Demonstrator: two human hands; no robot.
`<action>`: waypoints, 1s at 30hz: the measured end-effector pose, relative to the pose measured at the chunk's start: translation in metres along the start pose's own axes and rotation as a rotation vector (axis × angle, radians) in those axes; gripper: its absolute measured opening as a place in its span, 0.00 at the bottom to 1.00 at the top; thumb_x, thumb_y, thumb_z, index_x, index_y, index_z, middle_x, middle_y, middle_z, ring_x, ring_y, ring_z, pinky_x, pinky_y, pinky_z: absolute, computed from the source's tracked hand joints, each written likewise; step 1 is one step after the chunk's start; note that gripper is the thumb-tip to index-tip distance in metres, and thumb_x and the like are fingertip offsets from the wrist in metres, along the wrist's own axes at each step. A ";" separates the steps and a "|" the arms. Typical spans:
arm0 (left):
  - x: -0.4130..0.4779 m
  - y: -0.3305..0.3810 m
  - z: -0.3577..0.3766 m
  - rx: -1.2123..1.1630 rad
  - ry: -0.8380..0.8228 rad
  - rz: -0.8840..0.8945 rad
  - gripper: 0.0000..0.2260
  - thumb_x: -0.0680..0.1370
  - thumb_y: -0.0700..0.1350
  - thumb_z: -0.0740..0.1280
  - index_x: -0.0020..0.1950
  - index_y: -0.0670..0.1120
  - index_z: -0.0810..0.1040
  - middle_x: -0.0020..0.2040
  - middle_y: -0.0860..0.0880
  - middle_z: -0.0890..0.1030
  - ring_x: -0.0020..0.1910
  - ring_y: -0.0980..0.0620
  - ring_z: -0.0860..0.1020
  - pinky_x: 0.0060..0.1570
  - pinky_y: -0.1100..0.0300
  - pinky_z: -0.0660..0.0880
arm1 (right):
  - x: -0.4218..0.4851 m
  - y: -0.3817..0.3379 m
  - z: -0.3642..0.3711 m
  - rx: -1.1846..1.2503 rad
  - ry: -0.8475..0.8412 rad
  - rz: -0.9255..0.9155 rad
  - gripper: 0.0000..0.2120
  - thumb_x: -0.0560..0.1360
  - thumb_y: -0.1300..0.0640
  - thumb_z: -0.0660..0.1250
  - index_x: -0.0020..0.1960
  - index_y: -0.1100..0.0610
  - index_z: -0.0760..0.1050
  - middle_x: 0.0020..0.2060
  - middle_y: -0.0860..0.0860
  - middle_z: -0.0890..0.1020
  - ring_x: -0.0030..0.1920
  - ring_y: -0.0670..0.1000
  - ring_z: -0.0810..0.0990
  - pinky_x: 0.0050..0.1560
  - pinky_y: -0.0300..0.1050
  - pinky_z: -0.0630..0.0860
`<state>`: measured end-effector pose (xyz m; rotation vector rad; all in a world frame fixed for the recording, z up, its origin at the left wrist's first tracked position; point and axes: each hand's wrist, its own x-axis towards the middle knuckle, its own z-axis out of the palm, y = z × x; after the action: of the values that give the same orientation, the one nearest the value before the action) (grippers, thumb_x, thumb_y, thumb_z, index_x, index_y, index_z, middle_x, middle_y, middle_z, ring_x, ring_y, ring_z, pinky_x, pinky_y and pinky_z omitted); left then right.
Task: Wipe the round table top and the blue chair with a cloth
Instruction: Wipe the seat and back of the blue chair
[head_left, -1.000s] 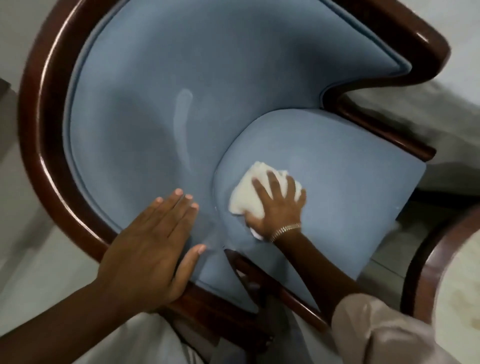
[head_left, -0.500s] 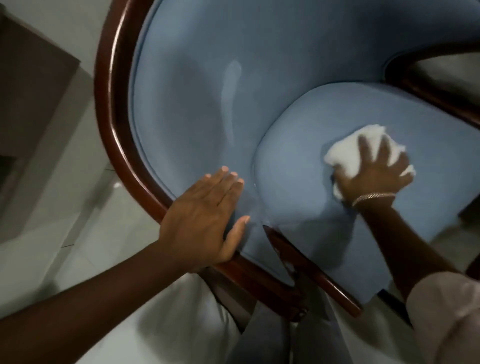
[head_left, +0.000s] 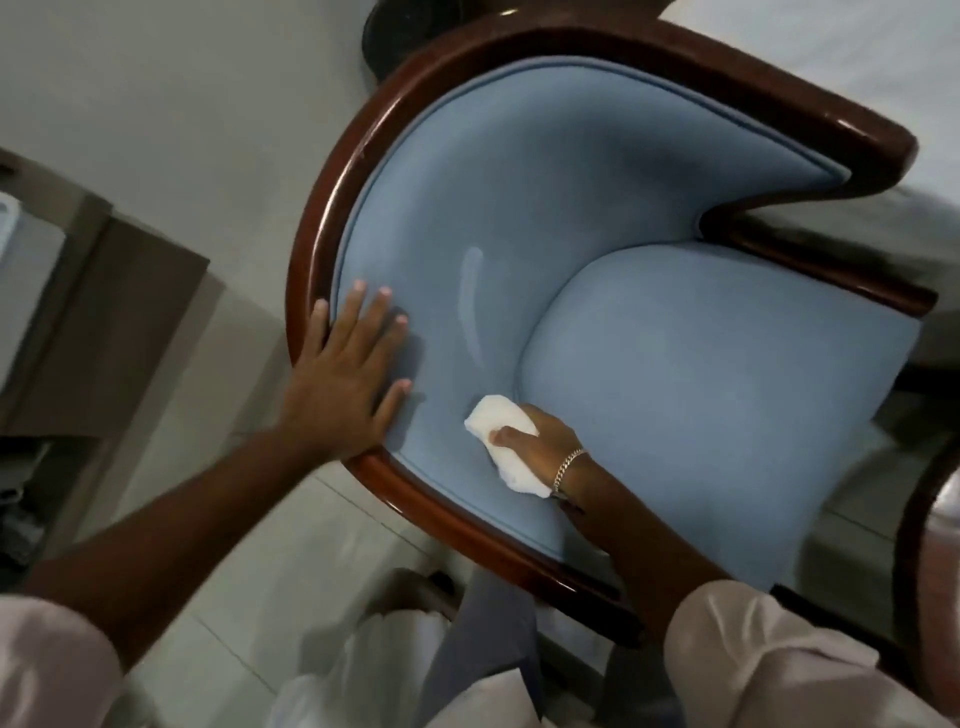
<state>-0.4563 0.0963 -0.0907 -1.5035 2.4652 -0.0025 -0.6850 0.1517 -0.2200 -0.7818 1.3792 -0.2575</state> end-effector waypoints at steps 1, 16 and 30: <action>0.011 -0.011 -0.003 0.025 -0.020 0.025 0.32 0.81 0.59 0.50 0.80 0.42 0.59 0.82 0.39 0.54 0.81 0.38 0.48 0.78 0.36 0.47 | 0.001 -0.007 0.007 -0.024 0.016 -0.048 0.33 0.64 0.38 0.72 0.68 0.39 0.72 0.65 0.49 0.80 0.63 0.53 0.78 0.65 0.48 0.74; 0.141 -0.106 -0.022 -0.090 0.106 0.386 0.39 0.79 0.64 0.53 0.81 0.41 0.49 0.83 0.40 0.50 0.82 0.42 0.46 0.79 0.39 0.49 | 0.144 -0.171 -0.009 0.458 0.944 -0.402 0.31 0.74 0.43 0.67 0.74 0.52 0.65 0.74 0.55 0.69 0.73 0.52 0.69 0.73 0.41 0.63; 0.144 -0.106 -0.014 -0.300 0.192 0.413 0.36 0.81 0.64 0.45 0.80 0.39 0.53 0.82 0.41 0.56 0.82 0.43 0.52 0.79 0.40 0.52 | 0.095 -0.184 0.067 0.566 0.917 -0.391 0.33 0.69 0.35 0.67 0.70 0.48 0.70 0.68 0.48 0.77 0.67 0.48 0.75 0.69 0.47 0.71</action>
<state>-0.4291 -0.0808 -0.0938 -1.1032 2.9978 0.3255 -0.5523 -0.0152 -0.1787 -0.4391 1.8438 -1.3807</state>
